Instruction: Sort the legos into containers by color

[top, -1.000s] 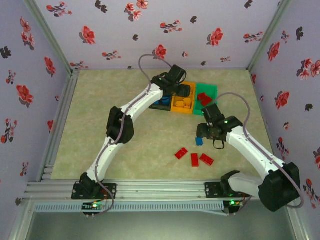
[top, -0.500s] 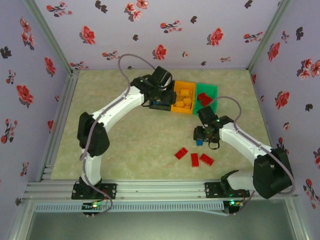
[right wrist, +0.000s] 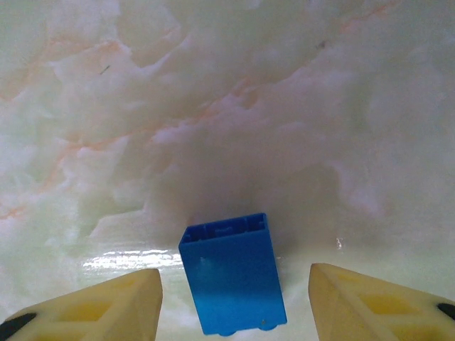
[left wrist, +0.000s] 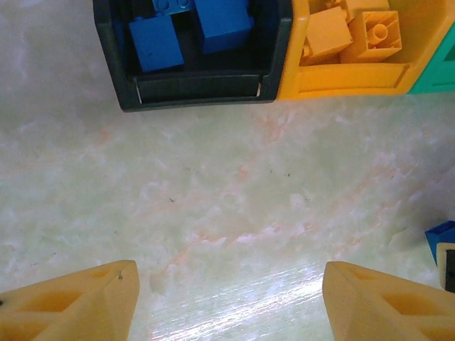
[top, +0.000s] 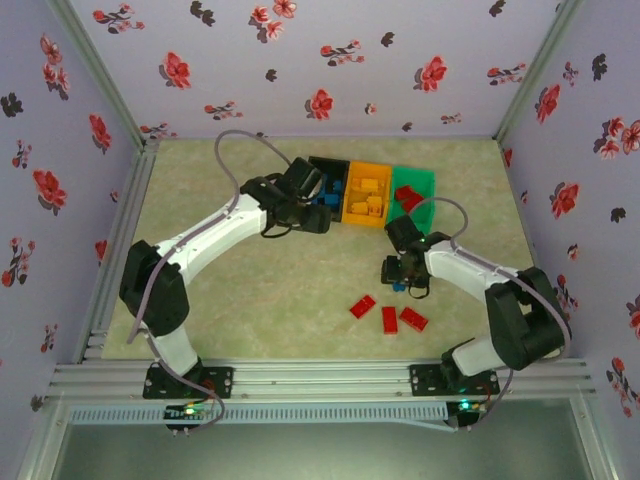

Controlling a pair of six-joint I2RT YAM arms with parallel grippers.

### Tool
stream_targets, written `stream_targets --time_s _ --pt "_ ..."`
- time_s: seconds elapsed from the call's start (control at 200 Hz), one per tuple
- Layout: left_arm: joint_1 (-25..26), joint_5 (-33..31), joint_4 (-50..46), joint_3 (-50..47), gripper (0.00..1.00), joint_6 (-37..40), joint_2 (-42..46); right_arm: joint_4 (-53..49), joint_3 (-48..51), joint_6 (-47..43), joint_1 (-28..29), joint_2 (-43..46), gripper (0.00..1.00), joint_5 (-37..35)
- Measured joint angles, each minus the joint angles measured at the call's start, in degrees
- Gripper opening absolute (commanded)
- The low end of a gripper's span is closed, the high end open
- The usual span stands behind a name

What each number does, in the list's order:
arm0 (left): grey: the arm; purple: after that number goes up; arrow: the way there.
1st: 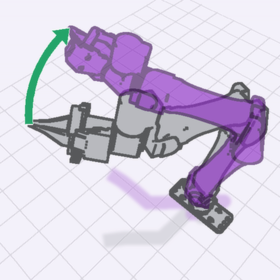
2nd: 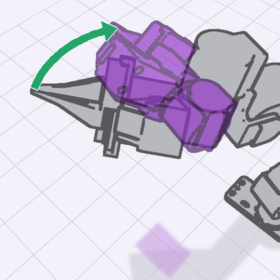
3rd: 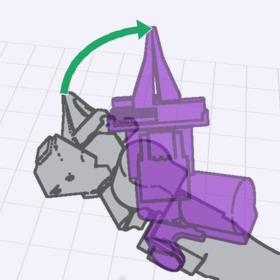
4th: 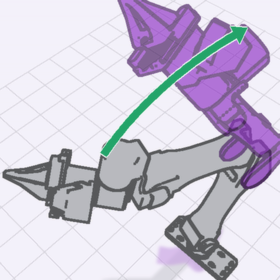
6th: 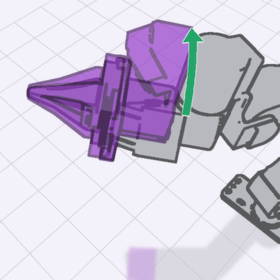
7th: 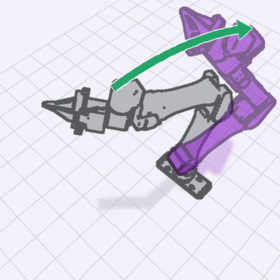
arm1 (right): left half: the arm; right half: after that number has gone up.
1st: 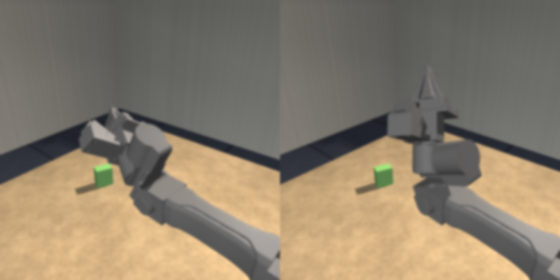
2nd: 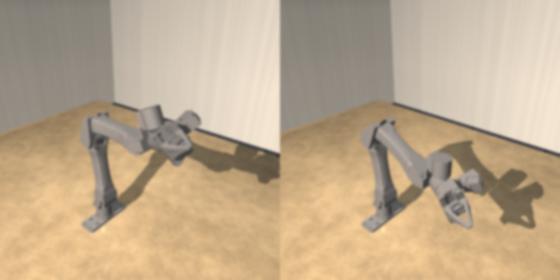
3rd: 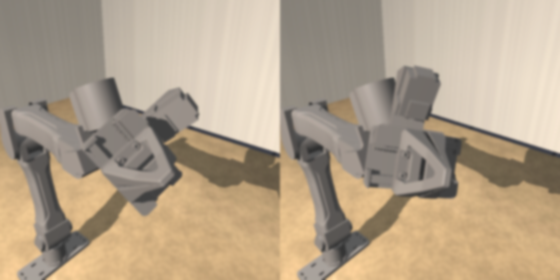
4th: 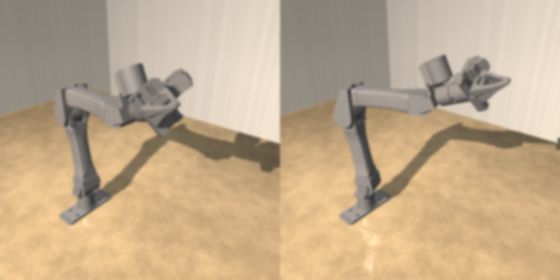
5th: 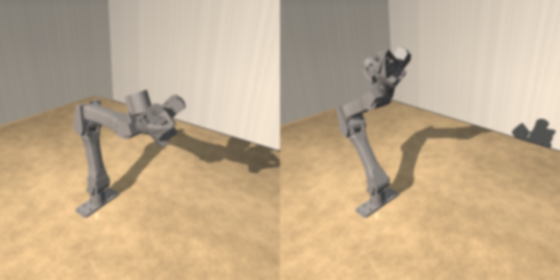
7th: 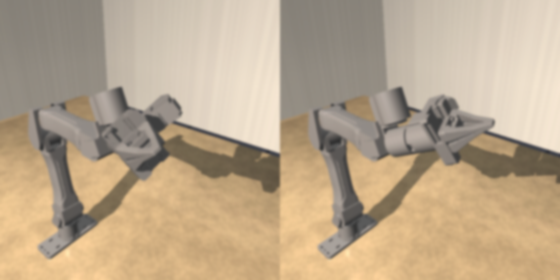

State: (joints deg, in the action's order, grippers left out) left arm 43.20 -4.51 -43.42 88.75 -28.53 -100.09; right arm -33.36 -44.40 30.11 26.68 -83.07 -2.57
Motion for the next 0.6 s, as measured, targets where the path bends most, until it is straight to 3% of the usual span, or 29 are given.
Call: stream_targets --time_s 0.6 --pt "0.0 0.0 0.6 -4.4 0.69 -1.1 3.4 2.3 0.3 0.2 0.3 -3.7 0.46 -0.2"
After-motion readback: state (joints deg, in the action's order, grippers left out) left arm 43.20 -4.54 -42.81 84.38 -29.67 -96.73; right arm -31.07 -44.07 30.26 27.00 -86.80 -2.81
